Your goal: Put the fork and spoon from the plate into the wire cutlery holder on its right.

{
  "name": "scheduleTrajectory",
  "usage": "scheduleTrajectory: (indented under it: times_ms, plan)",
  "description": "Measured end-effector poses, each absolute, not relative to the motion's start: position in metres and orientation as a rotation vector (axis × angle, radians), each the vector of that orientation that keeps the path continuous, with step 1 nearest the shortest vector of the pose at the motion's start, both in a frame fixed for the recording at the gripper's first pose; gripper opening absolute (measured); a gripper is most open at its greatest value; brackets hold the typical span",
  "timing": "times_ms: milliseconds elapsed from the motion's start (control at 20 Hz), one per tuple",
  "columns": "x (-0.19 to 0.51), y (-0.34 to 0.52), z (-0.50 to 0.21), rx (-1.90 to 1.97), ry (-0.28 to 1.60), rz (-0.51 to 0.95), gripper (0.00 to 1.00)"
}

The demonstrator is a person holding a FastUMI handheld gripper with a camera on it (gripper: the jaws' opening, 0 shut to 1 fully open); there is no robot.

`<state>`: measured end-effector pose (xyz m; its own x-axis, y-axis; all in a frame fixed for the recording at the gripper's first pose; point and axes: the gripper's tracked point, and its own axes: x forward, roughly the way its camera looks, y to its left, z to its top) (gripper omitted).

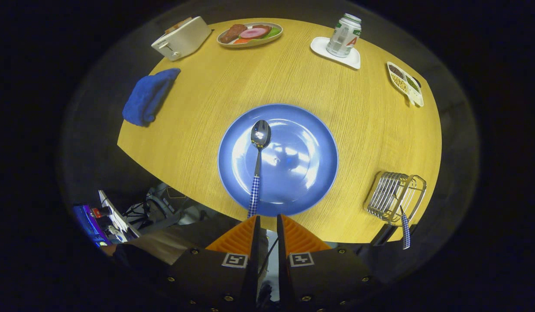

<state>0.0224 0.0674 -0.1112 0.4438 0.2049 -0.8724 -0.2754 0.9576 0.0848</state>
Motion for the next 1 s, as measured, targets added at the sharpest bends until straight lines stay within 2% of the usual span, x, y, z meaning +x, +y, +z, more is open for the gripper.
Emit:
scheduleTrajectory:
  times_ms: [1000]
  plan:
    - [0.055,0.102,-0.155,0.034,1.107,0.278,0.21]
